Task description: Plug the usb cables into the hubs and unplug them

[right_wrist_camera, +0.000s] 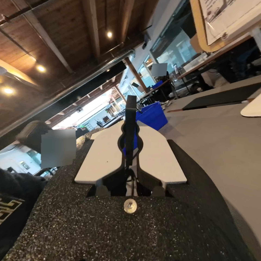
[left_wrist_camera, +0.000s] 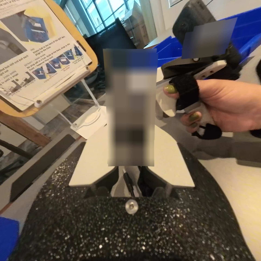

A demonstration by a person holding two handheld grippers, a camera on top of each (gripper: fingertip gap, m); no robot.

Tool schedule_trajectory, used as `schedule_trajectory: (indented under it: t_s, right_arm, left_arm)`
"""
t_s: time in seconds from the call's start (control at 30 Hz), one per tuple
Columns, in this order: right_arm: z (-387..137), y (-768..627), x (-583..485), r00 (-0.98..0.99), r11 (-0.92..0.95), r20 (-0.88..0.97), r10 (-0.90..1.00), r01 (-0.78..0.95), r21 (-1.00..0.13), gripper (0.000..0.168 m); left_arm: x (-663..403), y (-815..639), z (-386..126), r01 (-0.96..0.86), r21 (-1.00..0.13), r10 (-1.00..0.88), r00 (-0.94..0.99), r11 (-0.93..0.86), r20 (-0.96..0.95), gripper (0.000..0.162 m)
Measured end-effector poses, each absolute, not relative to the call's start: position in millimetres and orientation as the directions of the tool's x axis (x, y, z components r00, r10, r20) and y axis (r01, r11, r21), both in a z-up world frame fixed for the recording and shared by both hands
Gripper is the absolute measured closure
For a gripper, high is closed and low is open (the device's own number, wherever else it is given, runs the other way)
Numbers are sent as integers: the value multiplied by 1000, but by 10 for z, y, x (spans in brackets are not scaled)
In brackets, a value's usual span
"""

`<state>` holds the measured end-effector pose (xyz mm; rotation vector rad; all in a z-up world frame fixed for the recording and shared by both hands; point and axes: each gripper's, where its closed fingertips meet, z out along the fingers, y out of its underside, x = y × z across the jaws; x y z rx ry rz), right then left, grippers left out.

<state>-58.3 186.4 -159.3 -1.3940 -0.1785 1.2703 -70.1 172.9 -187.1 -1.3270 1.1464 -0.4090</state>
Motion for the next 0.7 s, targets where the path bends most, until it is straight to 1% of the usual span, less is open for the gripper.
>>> schedule_trajectory:
  t_s: [0.03,0.1,0.13,0.2,0.27,0.37,0.43,0.53,0.6,0.7]
  right_arm:
    - [-1579,1845,-598,396,-292,-539,743,-533,-794,157]
    - [-1518,1771,-642,376,-258,-479,793,-505,-824,157]
    - [-1469,1711,-670,347,-242,-446,825,-496,-834,157]
    - [-1370,1563,-731,263,-217,-379,887,-487,-846,157]
    - [-1317,1430,-787,183,-209,-328,927,-474,-856,157]
    - [-1301,1316,-834,133,-178,-265,955,-457,-872,157]
    - [-1308,1279,-833,128,-151,-232,964,-451,-880,157]
    - [-1271,1268,-814,135,-132,-220,966,-474,-870,155]
    - [-1227,1286,-803,160,-114,-224,961,-508,-854,145]
    - [-1165,1268,-803,181,-72,-201,963,-548,-834,131]
  left_arm:
    - [-738,1709,-1877,-346,-906,-817,430,245,-385,116]
    - [-819,1672,-1900,-319,-934,-869,402,162,-288,105]
    - [-850,1641,-1904,-293,-949,-898,377,117,-227,105]
    - [-886,1553,-1883,-228,-973,-946,305,36,-107,109]
    - [-902,1447,-1803,-156,-988,-973,227,-4,-32,122]
    - [-904,1284,-1729,-122,-992,-990,132,26,-42,143]
    - [-896,1252,-1749,-134,-990,-990,124,49,-65,144]
    - [-888,1225,-1694,-65,-997,-991,124,45,-52,147]
    - [-886,1233,-1629,7,-1000,-989,144,28,-27,151]
    - [-917,1257,-1554,92,-994,-981,189,67,-49,151]
